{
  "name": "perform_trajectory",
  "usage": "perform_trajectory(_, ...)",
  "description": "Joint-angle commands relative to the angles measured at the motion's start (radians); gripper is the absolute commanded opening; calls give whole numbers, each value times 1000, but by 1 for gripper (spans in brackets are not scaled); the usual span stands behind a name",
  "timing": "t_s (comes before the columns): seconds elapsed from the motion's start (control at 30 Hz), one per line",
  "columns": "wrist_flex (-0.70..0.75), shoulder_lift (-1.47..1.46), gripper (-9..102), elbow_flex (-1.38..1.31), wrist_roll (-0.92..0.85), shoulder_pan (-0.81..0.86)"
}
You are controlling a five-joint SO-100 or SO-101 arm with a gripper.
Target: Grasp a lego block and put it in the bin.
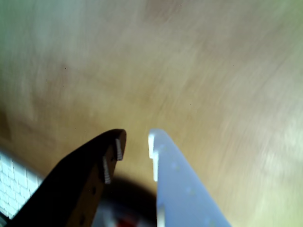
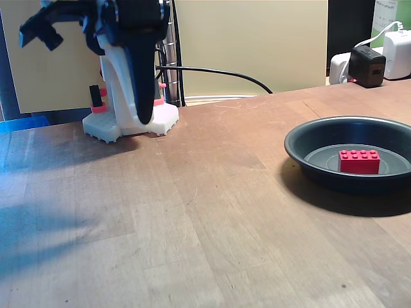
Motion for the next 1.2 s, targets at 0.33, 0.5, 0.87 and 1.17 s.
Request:
perform_trajectory(0.33, -97, 207, 0, 272, -5, 46)
perform_trajectory(0.5, -97, 264, 0, 328, -3, 46)
perform_trajectory(0.87, -98, 515, 0, 548, -3, 46)
perform_trajectory(1.17, -95, 755, 0, 724, -5, 46)
